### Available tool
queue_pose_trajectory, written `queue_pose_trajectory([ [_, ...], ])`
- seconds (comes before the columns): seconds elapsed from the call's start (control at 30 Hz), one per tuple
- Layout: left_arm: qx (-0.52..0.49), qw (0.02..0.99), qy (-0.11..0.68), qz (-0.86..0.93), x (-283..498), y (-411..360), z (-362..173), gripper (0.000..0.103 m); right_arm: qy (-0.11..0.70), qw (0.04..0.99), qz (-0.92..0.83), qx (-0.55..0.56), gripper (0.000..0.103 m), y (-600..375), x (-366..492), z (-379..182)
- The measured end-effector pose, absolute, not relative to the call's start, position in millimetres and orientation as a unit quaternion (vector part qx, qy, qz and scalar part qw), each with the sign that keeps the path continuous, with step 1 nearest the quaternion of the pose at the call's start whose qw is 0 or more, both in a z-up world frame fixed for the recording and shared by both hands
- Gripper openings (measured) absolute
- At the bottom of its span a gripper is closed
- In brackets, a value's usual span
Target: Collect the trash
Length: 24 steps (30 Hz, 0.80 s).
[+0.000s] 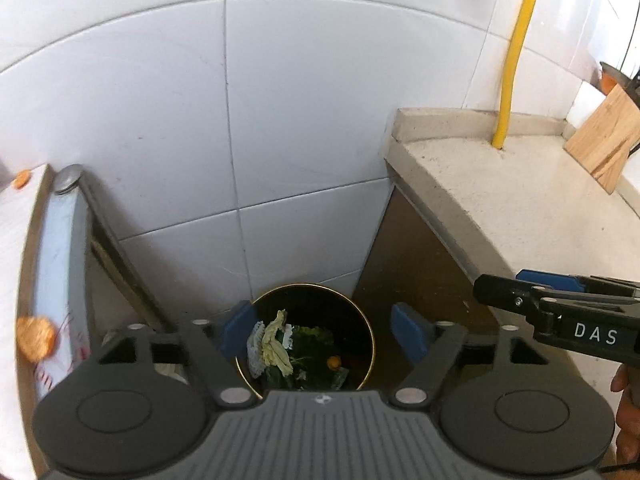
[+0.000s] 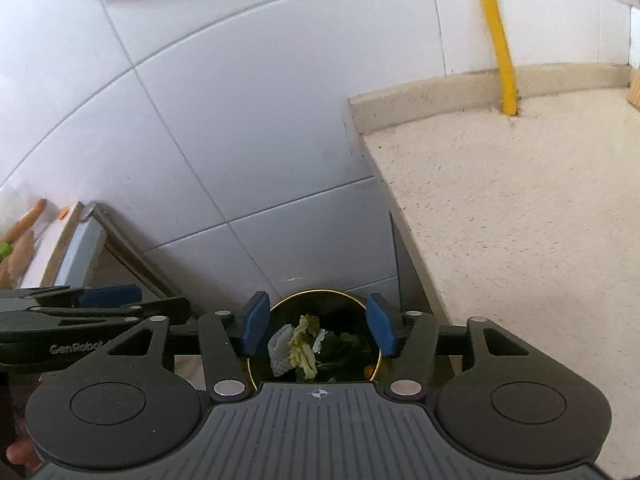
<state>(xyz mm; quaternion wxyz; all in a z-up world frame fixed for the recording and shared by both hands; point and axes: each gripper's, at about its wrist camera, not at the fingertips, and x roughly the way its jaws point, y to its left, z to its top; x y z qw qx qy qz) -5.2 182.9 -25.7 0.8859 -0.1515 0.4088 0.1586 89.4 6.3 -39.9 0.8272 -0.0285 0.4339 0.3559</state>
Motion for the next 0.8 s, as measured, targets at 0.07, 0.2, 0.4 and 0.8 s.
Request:
queue_pose_trajectory([
  [0.07, -0.156, 0.886, 0.403, 0.167, -11.1, 178.1, -22.0, 0.072, 0.424, 0.831, 0.358, -0.030, 0.063, 1.2, 83.6, -35.4],
  [0.2, -0.163, 0.884, 0.398, 0.182, -19.1, 168.5, -18.8, 0.073, 0.425, 0.827, 0.366, -0.025, 0.063, -10.1, 77.2, -29.0],
  [0.4, -0.168, 0.877, 0.403, 0.201, -22.1, 151.7, -21.8, 0.073, 0.430, 0.819, 0.379, -0.026, 0.067, -22.2, 73.5, -23.7],
  [0.8, -0.171, 0.866, 0.416, 0.219, -22.1, 130.4, -29.5, 0.073, 0.436, 0.810, 0.390, -0.043, 0.067, -30.2, 71.7, -26.7],
])
